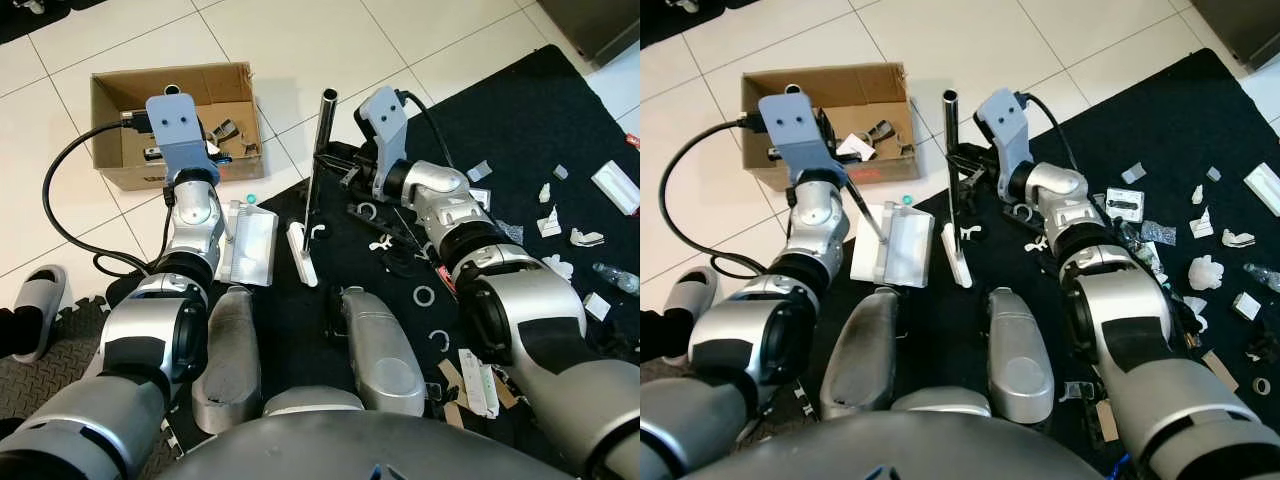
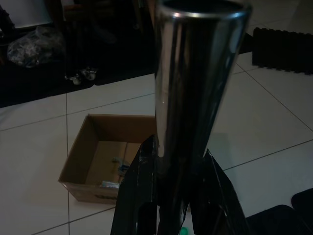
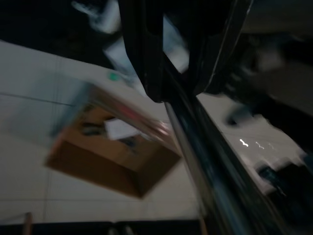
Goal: Sweep floor
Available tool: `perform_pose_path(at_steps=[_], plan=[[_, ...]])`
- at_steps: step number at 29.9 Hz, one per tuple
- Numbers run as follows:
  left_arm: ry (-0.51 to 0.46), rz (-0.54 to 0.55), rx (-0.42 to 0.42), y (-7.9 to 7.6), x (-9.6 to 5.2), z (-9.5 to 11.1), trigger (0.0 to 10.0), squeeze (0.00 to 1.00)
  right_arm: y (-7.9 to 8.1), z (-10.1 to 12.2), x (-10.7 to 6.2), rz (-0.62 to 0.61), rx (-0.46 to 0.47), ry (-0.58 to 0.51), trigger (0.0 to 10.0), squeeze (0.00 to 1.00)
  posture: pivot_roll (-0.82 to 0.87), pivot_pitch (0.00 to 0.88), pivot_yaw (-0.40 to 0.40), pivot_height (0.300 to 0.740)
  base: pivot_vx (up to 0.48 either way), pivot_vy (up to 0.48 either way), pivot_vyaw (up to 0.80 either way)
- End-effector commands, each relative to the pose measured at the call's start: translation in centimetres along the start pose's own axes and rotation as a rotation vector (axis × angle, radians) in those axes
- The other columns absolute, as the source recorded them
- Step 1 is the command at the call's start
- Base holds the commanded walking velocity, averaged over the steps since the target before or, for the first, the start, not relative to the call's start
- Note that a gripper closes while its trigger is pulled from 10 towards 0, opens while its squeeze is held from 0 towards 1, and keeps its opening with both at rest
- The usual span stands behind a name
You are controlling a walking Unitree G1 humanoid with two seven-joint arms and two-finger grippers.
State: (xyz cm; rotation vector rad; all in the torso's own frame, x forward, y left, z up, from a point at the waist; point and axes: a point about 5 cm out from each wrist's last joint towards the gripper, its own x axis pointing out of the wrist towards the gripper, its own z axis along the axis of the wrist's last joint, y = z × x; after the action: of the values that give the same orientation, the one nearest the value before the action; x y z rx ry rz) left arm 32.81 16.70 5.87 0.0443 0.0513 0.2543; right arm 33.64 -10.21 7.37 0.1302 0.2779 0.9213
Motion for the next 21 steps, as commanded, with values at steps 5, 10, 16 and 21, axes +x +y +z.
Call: perform_pose_path(at_steps=[5,10,16,21], plan=[[0.138,0.018,0.028,0.9,-1.3,-2.9,10.0,0.0,-0.1,2.8,0.2,0.058,0.199,-0.266,10.0,0.0,-0.04,0.151,-0.049,0.74,0.0,0.0,0.0],[0.137,0.013,0.027,0.6,-1.3,-2.8,10.0,0.0,-0.5,5.6,0.3,0.047,0.189,-0.387,10.0,0.0,-0.04,0.149,-0.048,0.74,0.0,0.0,0.0],[0.135,0.01,0.025,0.6,-1.3,-2.7,10.0,0.0,-0.5,6.5,0.8,-0.039,0.103,-0.398,10.0,0.0,-0.04,0.149,-0.048,0.74,0.0,0.0,0.0],[0.137,0.014,0.027,0.7,-1.3,-2.8,10.0,0.0,-0.7,6.5,0.8,-0.148,-0.033,-0.364,10.0,0.0,-0.03,0.152,-0.049,0.74,0.0,0.0,0.0]])
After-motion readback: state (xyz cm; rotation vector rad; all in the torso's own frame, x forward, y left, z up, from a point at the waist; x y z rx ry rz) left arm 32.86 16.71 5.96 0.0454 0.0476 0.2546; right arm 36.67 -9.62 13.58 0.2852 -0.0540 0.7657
